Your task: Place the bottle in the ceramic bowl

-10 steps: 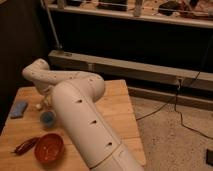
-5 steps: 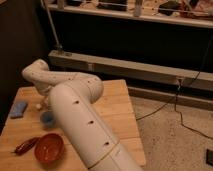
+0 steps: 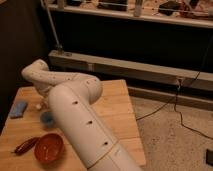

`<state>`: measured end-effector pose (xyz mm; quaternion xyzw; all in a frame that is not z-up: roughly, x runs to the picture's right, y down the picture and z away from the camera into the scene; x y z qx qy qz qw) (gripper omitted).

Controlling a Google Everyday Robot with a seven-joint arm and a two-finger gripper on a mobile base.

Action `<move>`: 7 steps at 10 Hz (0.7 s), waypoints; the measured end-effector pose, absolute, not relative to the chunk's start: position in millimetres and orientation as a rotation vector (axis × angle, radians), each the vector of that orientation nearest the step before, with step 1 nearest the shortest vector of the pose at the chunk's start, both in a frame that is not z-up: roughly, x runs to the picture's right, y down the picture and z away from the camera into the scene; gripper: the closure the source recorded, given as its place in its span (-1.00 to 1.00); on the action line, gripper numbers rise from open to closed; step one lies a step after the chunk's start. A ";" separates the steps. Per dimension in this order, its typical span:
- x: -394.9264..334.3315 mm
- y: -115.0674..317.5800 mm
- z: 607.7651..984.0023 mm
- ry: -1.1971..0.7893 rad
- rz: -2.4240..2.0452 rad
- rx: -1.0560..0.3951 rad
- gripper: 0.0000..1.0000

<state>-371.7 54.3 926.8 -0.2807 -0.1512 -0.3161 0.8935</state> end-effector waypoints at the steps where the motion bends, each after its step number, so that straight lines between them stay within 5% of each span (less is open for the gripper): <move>1: -368.3 50.4 921.2 -0.316 -0.656 -0.579 1.00; 7: -315.2 7.2 818.1 -0.389 -0.506 -0.522 1.00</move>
